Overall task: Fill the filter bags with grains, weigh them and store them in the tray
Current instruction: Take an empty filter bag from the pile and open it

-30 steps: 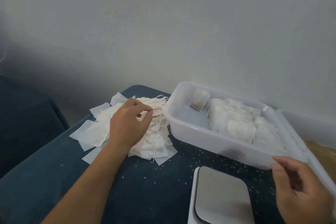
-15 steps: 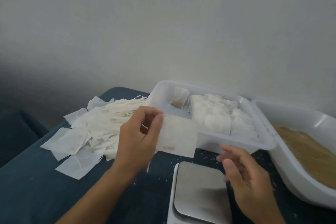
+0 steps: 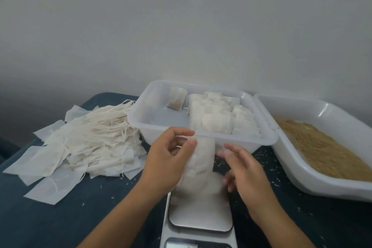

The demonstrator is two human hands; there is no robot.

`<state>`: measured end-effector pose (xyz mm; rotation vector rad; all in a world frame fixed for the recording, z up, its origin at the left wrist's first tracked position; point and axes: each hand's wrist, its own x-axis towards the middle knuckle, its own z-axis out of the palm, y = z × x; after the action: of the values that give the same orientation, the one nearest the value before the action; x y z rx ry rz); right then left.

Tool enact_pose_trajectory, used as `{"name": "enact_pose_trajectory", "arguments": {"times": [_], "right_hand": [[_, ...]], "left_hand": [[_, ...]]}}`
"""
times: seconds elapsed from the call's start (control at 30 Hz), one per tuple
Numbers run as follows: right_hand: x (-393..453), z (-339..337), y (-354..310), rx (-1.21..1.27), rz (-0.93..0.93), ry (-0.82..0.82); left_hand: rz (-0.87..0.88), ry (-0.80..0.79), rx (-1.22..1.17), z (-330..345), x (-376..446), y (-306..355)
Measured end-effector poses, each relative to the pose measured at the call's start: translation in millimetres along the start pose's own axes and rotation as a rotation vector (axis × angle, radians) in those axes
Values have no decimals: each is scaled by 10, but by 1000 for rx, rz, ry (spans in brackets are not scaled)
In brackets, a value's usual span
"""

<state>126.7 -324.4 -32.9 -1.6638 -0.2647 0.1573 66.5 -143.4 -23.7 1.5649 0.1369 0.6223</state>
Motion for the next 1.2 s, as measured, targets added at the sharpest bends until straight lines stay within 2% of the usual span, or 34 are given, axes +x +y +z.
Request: {"name": "enact_pose_trajectory", "arguments": {"times": [0.1,0.23,0.37,0.5,0.8,0.9,0.97,1.07,1.2], "right_hand": [[-24,9,5,30,17,-101],[-24,17,23,104,-4,-38],[35,-43,58,201,72,13],[73,-63,121,224,105,48],[65,-19,138,74,44,77],[10,-66,83,-212,-159,206],[-65,-62,25,-184,-294,137],[-167,25,-17,-96,-342,-71],[-210,98,-24,-143,-395,-158]], "left_hand": [[-28,33,-18,1,-31,-14],[-100,32,-55,31,-47,-23],[-283,-130,-302,36,-69,22],[-305,-164,-333,28,-63,1],[-287,-158,-408,6,-51,-21],[-240,-106,-392,7,-57,-5],[-189,-65,-348,4,-61,3],[-73,-74,-233,29,-75,-15],[61,-112,-43,80,-131,-6]]}}
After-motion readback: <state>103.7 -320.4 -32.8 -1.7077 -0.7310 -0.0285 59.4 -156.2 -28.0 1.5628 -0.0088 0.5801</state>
